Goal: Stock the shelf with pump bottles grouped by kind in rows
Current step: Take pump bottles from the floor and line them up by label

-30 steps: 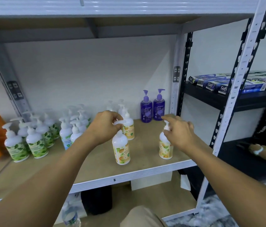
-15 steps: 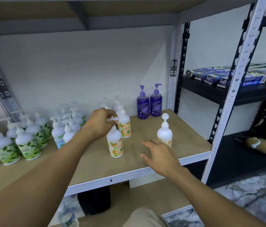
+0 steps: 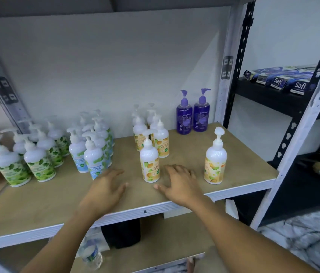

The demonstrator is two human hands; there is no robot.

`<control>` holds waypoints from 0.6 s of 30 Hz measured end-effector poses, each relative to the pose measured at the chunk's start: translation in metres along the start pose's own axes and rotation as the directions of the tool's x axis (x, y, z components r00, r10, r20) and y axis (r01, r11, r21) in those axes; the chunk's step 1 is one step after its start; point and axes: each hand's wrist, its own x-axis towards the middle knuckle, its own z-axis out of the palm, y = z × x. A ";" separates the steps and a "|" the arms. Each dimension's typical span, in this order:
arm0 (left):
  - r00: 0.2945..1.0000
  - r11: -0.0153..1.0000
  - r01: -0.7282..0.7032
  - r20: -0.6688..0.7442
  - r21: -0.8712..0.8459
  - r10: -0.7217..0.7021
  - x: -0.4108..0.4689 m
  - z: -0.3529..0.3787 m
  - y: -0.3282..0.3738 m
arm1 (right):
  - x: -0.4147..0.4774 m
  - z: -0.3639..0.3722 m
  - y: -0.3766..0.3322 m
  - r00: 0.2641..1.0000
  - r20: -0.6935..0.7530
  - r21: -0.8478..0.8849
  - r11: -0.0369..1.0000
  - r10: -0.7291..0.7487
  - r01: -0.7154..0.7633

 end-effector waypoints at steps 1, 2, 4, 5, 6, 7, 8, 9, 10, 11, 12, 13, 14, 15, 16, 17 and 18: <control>1.000 1.000 0.008 0.003 0.026 -0.008 -0.008 0.003 -0.012 | 0.003 0.002 -0.005 1.000 0.001 0.014 1.000 0.006 -0.006; 1.000 0.999 0.017 -0.002 0.043 -0.017 -0.015 0.005 -0.022 | 0.006 0.004 -0.010 1.000 -0.002 0.042 0.999 0.018 -0.018; 0.999 0.998 0.032 -0.033 0.057 -0.030 -0.022 0.006 -0.035 | 0.014 0.009 -0.021 0.997 -0.024 0.115 0.991 0.069 -0.066; 0.999 0.997 0.031 -0.046 0.070 -0.027 -0.023 0.006 -0.039 | 0.018 0.011 -0.025 0.995 -0.035 0.143 0.985 0.099 -0.093; 0.998 0.996 0.030 -0.050 0.082 -0.026 -0.024 0.005 -0.041 | 0.021 0.015 -0.029 0.991 -0.051 0.164 0.980 0.123 -0.113; 0.998 0.996 0.028 -0.051 0.087 -0.024 -0.024 0.005 -0.043 | 0.024 0.017 -0.031 0.987 -0.075 0.177 0.976 0.142 -0.127; 0.999 0.996 0.029 -0.047 0.086 -0.025 -0.024 0.004 -0.044 | 0.026 0.020 -0.033 0.983 -0.102 0.187 0.973 0.155 -0.134; 0.999 0.996 0.031 -0.043 0.084 -0.028 -0.024 0.003 -0.045 | 0.027 0.021 -0.033 0.979 -0.122 0.193 0.971 0.164 -0.139; 0.999 0.996 0.034 -0.041 0.083 -0.031 -0.024 0.002 -0.046 | 0.027 0.023 -0.034 0.977 -0.131 0.197 0.970 0.169 -0.142; 0.999 0.996 0.034 -0.042 0.082 -0.031 -0.024 0.002 -0.047 | 0.028 0.023 -0.034 0.977 -0.128 0.200 0.969 0.173 -0.145; 0.999 0.996 0.033 -0.043 0.079 -0.030 -0.023 0.002 -0.049 | 0.029 0.022 -0.035 0.978 -0.116 0.206 0.967 0.175 -0.149; 0.999 0.997 0.033 -0.045 0.075 -0.029 -0.023 0.002 -0.051 | 0.031 0.020 -0.035 0.979 -0.101 0.218 0.964 0.176 -0.151; 0.998 0.997 0.040 -0.050 0.069 -0.037 -0.022 0.001 -0.053 | 0.033 0.019 -0.035 0.980 -0.087 0.237 0.960 0.176 -0.151; 0.997 0.997 0.055 -0.059 0.063 -0.051 -0.021 0.000 -0.056 | 0.036 0.019 -0.035 0.982 -0.078 0.255 0.956 0.172 -0.147; 0.995 0.996 0.074 -0.071 0.056 -0.070 -0.021 -0.001 -0.059 | 0.038 0.018 -0.035 0.983 -0.074 0.272 0.952 0.166 -0.140; 0.992 0.994 0.096 -0.084 0.053 -0.092 -0.020 -0.001 -0.062 | 0.041 0.019 -0.034 0.984 -0.072 0.283 0.950 0.161 -0.135; 0.989 0.991 0.122 -0.094 0.054 -0.116 -0.019 -0.002 -0.065 | 0.044 0.020 -0.035 0.985 -0.071 0.289 0.948 0.158 -0.131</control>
